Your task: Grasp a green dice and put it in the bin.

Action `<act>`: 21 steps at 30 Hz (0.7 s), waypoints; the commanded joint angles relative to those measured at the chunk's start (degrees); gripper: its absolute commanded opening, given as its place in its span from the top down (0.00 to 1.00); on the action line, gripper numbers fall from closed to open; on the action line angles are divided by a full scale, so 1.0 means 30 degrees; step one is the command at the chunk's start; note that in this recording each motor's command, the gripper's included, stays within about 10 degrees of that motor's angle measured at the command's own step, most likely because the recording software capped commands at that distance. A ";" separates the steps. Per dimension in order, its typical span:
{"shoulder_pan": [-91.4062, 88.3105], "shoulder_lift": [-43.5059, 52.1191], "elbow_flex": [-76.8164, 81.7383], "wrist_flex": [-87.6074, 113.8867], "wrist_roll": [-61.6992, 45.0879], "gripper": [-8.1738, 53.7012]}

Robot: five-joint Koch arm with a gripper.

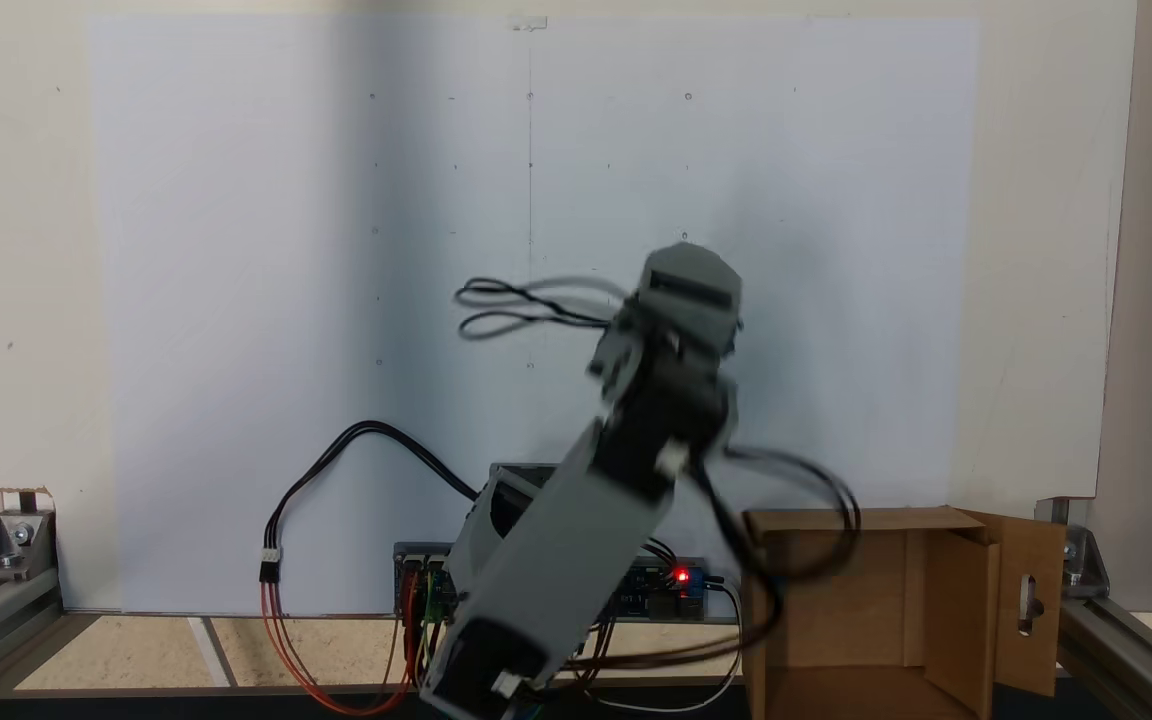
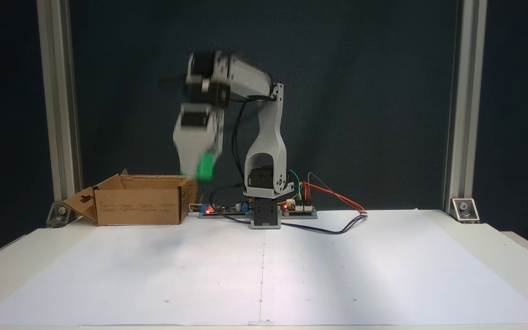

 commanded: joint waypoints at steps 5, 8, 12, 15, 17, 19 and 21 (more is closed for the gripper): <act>0.4482 0.0527 -0.3047 0.2695 0.1377 0.68; 0.8496 0.0352 -0.3047 0.1465 0.1289 0.68; 1.3770 -0.0674 -0.3047 -0.0732 0.0820 0.68; 1.7666 -0.1318 -0.3047 -0.2314 0.0732 0.68; 1.9512 -0.2314 -0.3047 -0.3252 0.0498 0.68; 2.0889 -0.3486 -0.3047 -0.4248 -0.0176 0.68; 2.2031 -0.4717 -0.3047 -0.5186 -0.1143 0.68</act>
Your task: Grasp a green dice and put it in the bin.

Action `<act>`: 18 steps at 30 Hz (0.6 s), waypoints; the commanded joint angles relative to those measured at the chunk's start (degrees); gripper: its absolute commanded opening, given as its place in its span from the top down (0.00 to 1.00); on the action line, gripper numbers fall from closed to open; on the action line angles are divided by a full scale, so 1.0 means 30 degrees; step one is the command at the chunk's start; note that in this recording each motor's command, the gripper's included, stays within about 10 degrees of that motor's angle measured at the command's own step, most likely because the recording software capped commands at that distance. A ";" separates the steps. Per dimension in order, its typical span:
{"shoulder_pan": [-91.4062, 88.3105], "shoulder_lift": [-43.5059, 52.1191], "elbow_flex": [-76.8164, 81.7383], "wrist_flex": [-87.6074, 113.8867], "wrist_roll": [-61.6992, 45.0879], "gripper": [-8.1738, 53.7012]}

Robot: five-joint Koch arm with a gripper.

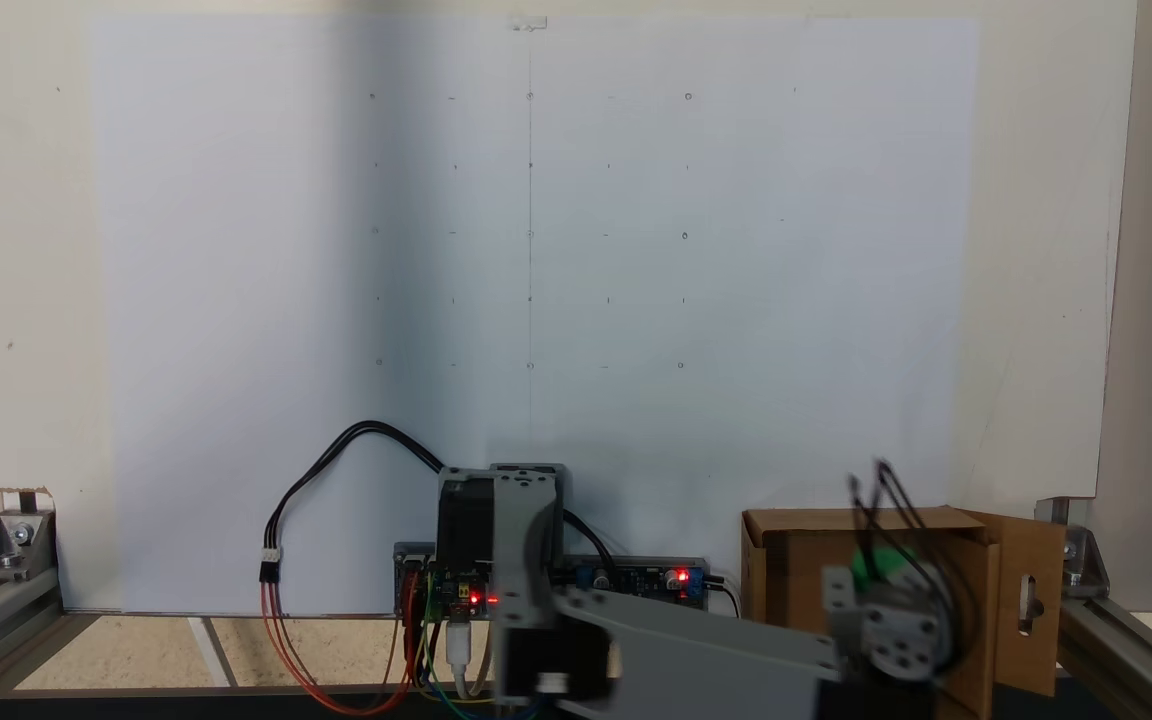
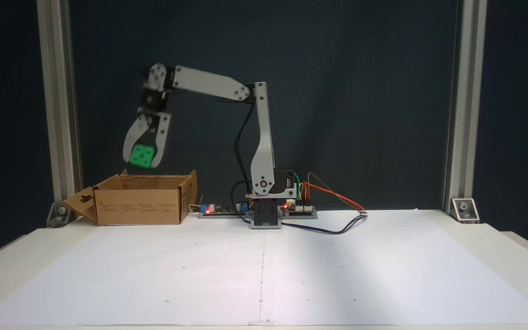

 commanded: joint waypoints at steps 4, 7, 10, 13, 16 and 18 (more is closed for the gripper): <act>0.1904 -0.2666 -0.1318 -0.2080 -0.2813 0.68; 0.2314 -0.4014 -0.1289 -0.2256 -0.3457 0.68; 0.2637 -0.4248 -0.1289 -0.2490 -0.3633 0.68; 0.2754 -0.4248 -0.1289 -0.2578 -0.3809 0.68; 0.2813 -0.4248 -0.0967 -0.2549 -0.3574 0.34; 0.2783 -0.4248 -0.0996 -0.2607 -0.2900 0.20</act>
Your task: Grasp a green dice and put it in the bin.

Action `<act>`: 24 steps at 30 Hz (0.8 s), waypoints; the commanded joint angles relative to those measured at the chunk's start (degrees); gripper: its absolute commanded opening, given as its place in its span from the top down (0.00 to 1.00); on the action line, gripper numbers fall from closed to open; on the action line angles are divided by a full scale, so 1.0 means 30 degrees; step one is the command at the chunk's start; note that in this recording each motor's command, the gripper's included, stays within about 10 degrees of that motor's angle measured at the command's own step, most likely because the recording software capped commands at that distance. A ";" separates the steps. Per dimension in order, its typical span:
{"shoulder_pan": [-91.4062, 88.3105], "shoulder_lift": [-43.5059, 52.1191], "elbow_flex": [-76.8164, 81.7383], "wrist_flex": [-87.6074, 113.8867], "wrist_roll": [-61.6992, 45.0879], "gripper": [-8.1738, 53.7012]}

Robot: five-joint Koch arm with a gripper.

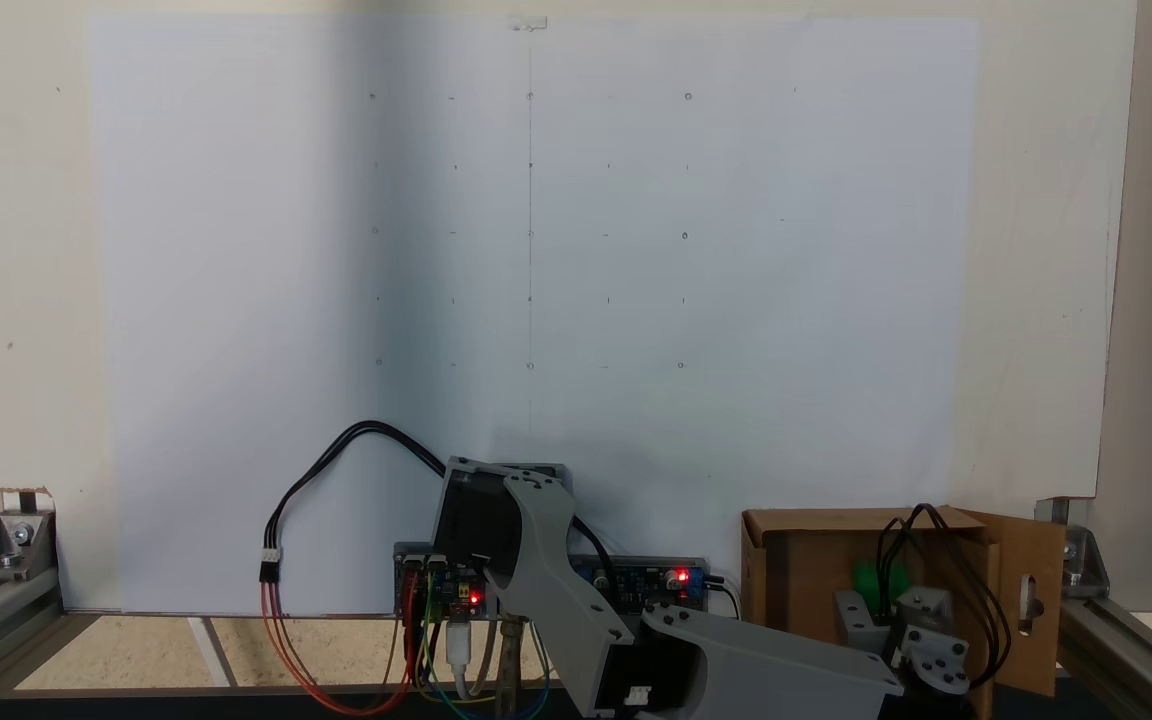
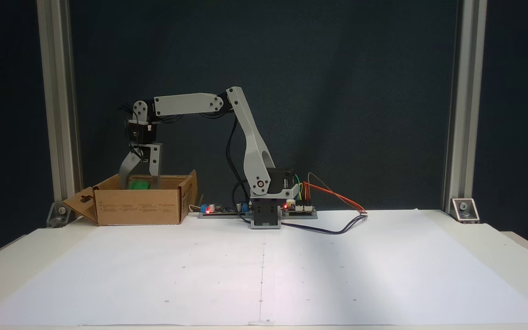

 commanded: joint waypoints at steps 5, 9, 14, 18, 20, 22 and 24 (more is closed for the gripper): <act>-0.1230 0.2578 -0.1084 -0.0937 0.2256 0.17; -0.5801 0.6504 -0.1084 -0.1318 0.6234 0.17; -1.2533 0.9404 -0.1055 -0.1318 0.9551 0.16; -1.8070 0.9814 -0.0791 -0.1289 0.9814 0.16; -2.0882 1.0313 0.0059 -0.1318 1.0166 0.16; -2.3665 1.0811 0.1055 -0.1377 1.0459 0.16; -2.6419 1.1689 0.2461 -0.2021 1.0811 0.16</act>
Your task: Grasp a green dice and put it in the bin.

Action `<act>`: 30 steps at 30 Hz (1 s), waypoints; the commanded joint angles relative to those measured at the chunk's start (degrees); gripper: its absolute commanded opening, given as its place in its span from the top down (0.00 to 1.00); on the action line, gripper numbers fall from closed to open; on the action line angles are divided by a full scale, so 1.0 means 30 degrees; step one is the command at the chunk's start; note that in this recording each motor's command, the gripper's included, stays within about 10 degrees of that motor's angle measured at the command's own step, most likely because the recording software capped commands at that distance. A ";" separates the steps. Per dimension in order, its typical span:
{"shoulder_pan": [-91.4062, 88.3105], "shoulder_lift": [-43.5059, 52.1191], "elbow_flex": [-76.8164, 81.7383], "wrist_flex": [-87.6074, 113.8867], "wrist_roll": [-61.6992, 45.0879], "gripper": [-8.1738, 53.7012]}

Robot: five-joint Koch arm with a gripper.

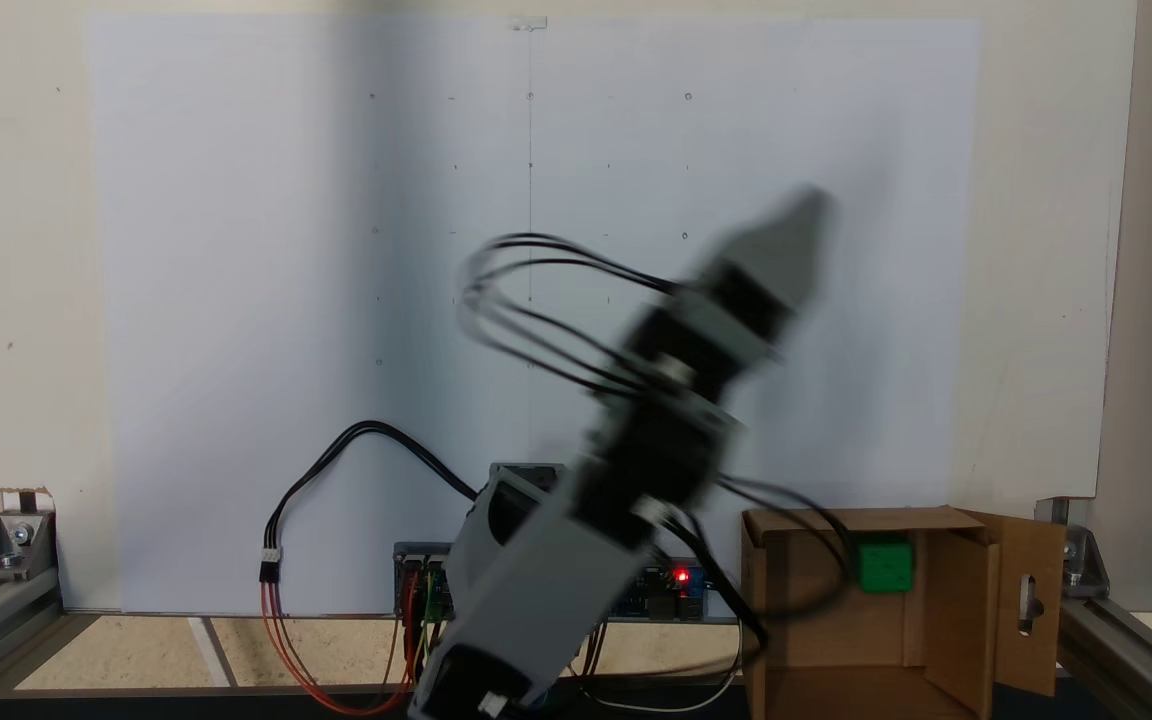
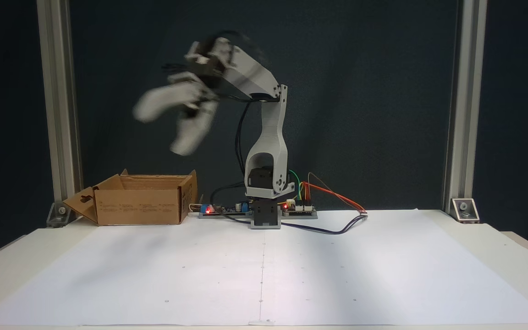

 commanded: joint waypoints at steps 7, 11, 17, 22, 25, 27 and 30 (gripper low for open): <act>-0.7324 0.3604 0.6328 -0.7288 0.1025 0.16; -0.8584 0.4893 0.9639 -0.9873 0.0996 0.16; -0.9404 0.7119 1.5205 -1.5169 0.0937 0.16; -0.9375 0.9697 1.9600 -1.9417 0.0908 0.16; -0.9287 1.0840 2.2178 -2.1937 0.0879 0.16; -0.9229 1.1484 2.3613 -2.3577 0.0879 0.16; -0.9404 1.1777 2.4814 -2.5951 0.0762 0.15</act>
